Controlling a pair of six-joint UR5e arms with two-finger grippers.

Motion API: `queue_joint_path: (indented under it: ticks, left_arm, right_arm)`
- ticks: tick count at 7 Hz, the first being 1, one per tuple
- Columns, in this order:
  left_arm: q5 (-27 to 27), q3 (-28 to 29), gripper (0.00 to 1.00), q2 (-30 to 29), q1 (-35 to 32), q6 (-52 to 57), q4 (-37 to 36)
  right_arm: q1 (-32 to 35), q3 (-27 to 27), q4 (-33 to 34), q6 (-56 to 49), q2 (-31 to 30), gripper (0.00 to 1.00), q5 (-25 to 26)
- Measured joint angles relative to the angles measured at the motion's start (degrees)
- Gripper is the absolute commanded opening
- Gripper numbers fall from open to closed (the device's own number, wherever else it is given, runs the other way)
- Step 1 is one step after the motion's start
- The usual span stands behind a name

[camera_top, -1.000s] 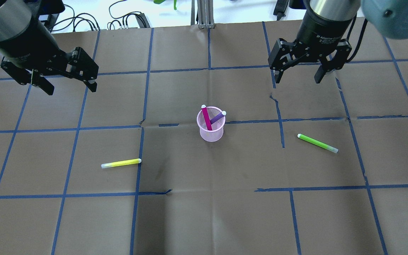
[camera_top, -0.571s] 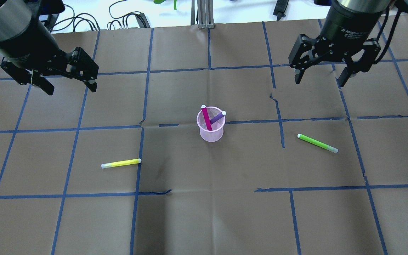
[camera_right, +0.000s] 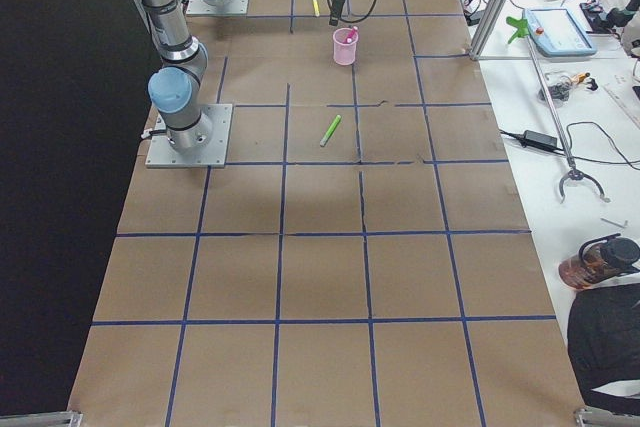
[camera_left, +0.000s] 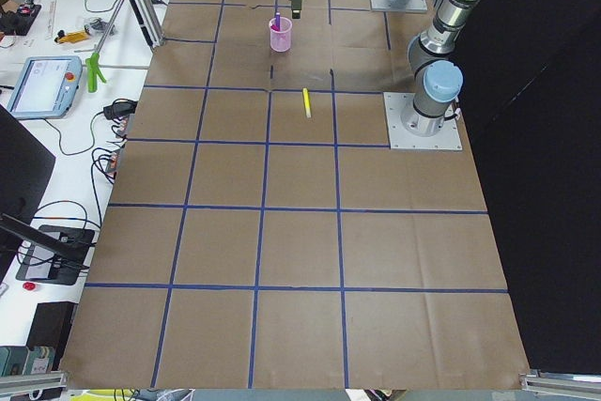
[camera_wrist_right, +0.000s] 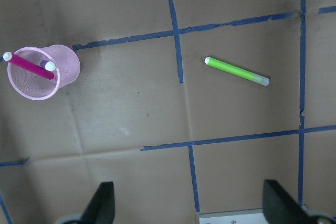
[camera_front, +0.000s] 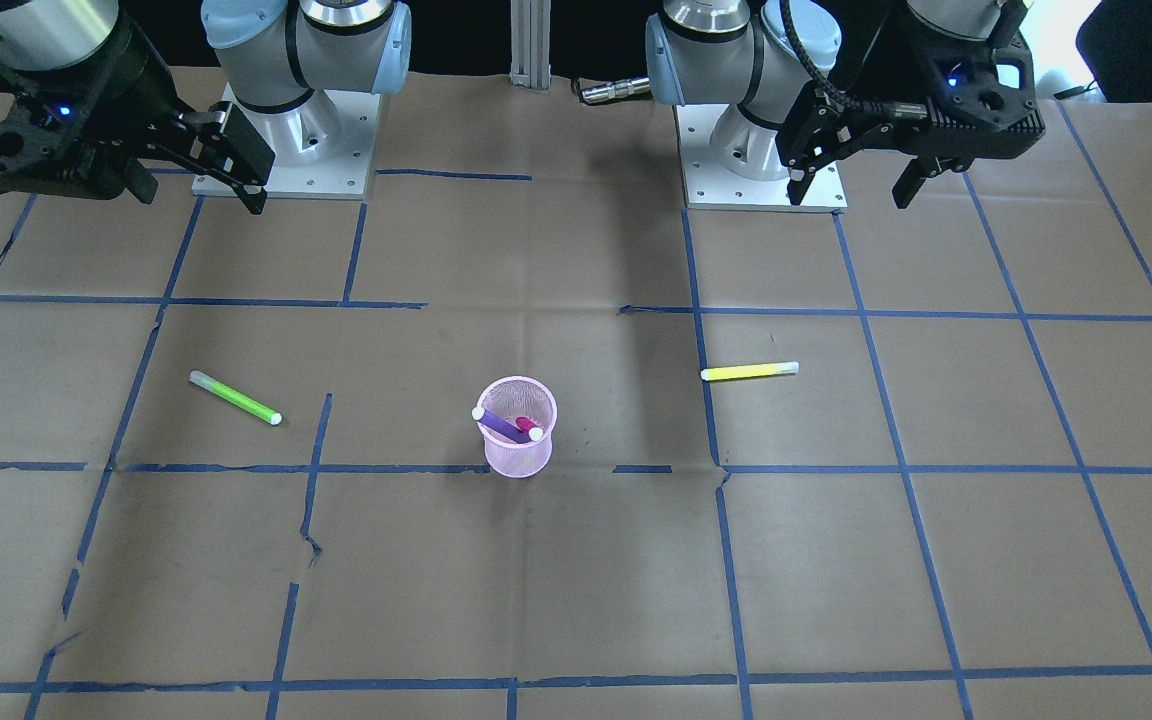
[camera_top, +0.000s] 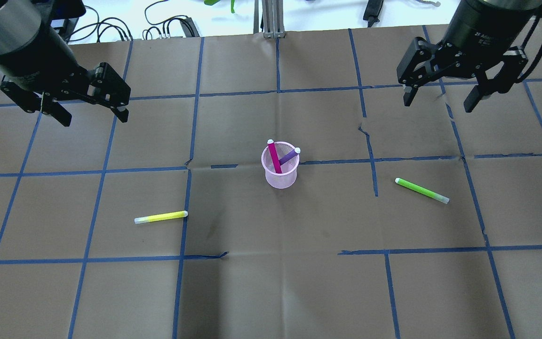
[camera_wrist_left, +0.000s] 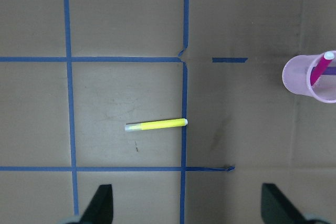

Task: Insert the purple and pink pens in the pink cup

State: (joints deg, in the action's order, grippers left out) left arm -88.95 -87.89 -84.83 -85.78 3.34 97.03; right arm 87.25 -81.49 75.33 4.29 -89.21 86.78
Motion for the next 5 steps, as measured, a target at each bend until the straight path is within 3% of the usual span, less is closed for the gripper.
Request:
queue_joint_path:
  ticks: [5]
  left_arm:
    - [0.0,0.0,0.98,0.0,0.0,0.0,0.0]
  right_arm:
    - [1.8,-0.1,1.3,0.5,0.4,0.99,2.4]
